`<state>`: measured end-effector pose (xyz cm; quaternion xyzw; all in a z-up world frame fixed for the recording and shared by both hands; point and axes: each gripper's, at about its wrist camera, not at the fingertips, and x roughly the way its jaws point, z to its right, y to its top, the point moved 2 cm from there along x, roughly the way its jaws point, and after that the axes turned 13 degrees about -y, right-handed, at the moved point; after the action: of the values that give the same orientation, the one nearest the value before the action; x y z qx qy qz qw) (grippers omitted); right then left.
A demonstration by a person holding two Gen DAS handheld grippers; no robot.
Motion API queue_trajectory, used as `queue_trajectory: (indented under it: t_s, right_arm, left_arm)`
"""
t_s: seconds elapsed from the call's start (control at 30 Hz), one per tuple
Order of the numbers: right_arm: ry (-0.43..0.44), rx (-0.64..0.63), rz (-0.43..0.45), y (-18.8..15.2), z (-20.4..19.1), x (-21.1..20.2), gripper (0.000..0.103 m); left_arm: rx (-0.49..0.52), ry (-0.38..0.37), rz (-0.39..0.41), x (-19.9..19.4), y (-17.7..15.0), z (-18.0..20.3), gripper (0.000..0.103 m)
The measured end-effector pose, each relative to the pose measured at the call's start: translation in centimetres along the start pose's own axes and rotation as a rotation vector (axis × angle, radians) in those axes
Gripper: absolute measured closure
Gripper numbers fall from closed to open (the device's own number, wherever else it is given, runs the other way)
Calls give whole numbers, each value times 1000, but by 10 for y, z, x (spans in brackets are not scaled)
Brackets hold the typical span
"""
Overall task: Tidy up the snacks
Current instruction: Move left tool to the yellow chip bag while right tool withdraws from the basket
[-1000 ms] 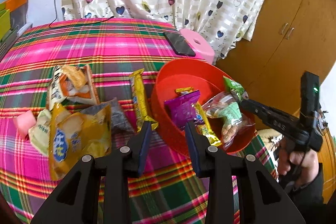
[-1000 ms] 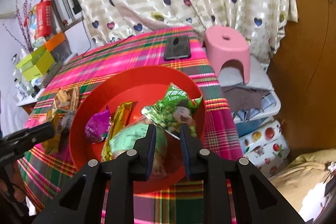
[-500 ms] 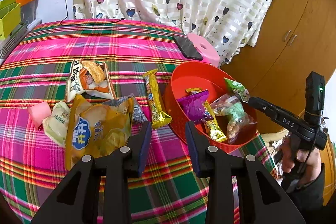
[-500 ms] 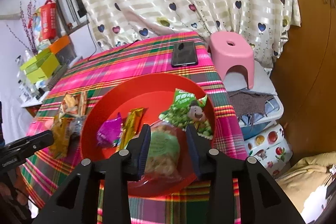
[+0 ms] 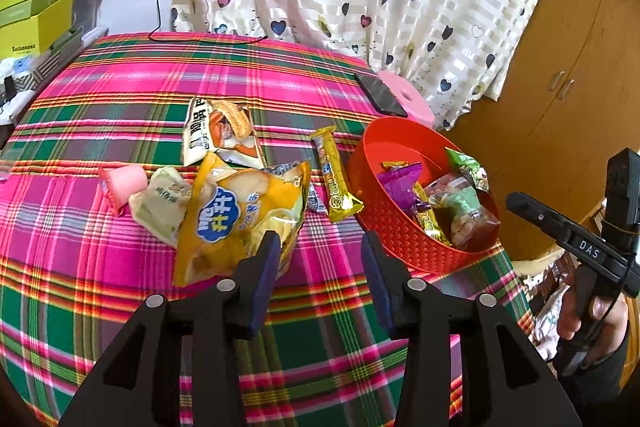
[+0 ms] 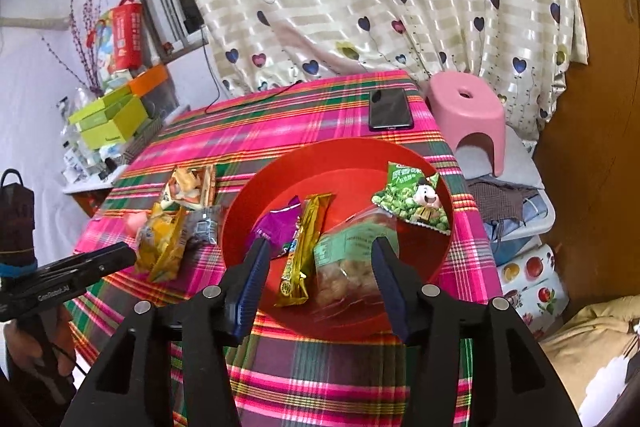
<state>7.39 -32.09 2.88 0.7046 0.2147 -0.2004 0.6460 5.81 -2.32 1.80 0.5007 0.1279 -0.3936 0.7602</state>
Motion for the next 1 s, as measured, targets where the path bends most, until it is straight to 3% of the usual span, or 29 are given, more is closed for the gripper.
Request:
queue_trajectory:
  t_s: [0.8,0.9,1.0]
  right_arm:
    - [88,-88,4,-9,-51,-20,49]
    - [100,-100,-2,-10,-58,-18,48]
    - [114,-114,-10,-10,-66,-14,48]
  left_arm:
    - [-27,68,43,-31,-8,-27,57]
    - [-36,67,46,-31,-7,-34,50]
    - [-44,63,51,-31,-6,-40,49]
